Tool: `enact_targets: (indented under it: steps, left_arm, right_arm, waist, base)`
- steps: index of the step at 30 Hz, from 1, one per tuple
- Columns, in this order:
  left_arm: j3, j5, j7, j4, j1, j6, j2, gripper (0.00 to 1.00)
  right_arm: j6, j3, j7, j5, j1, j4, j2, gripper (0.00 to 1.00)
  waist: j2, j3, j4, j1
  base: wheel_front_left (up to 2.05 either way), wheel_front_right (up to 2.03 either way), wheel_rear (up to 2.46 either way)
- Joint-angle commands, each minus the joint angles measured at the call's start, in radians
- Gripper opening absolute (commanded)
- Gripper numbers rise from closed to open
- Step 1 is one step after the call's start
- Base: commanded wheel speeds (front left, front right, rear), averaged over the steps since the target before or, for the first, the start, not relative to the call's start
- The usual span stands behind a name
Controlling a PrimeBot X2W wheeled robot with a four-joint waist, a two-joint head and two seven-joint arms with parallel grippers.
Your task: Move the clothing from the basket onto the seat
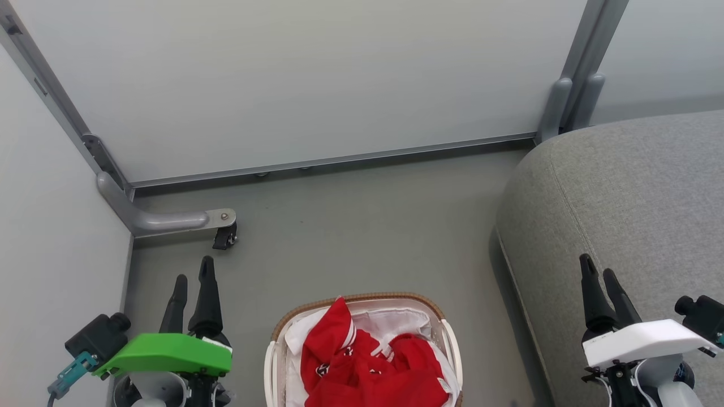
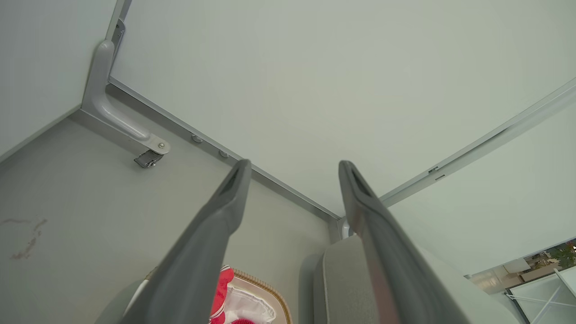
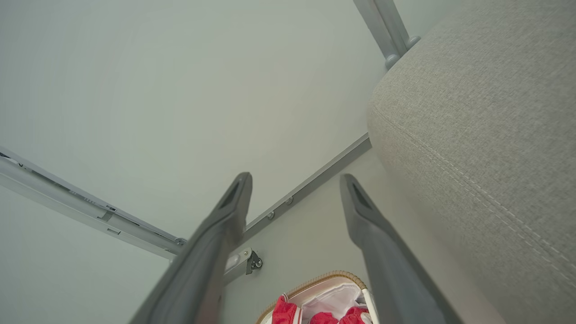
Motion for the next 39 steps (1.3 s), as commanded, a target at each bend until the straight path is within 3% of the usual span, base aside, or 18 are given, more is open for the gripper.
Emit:
enact_targets:
  steps: [1, 17, 39]
  left_arm:
    - [-0.006, 0.036, -0.012, -0.011, -0.005, 0.008, 0.007, 1.0]
    - [-0.015, 0.227, -0.059, 0.037, 0.0, 0.022, 0.009, 1.0]
    - [-0.04, 0.383, -0.113, 0.097, 0.003, 0.036, 0.011, 1.0]
  right_arm:
    - [0.0, 0.006, -0.014, -0.042, 0.003, -0.009, -0.006, 1.0]
    - [0.0, 0.023, -0.061, -0.261, 0.008, 0.011, -0.009, 1.0]
    - [0.0, 0.034, -0.115, -0.493, 0.019, 0.022, -0.011, 1.0]
  waist:
    - [0.0, 0.0, 0.0, 0.0]
    - [0.0, 0.0, 0.0, 0.0]
    - [0.0, 0.004, 0.003, 0.0]
  base:
    - [0.0, 0.0, 0.0]
    - [0.0, 0.0, 0.0]
    - [0.0, 0.0, 0.0]
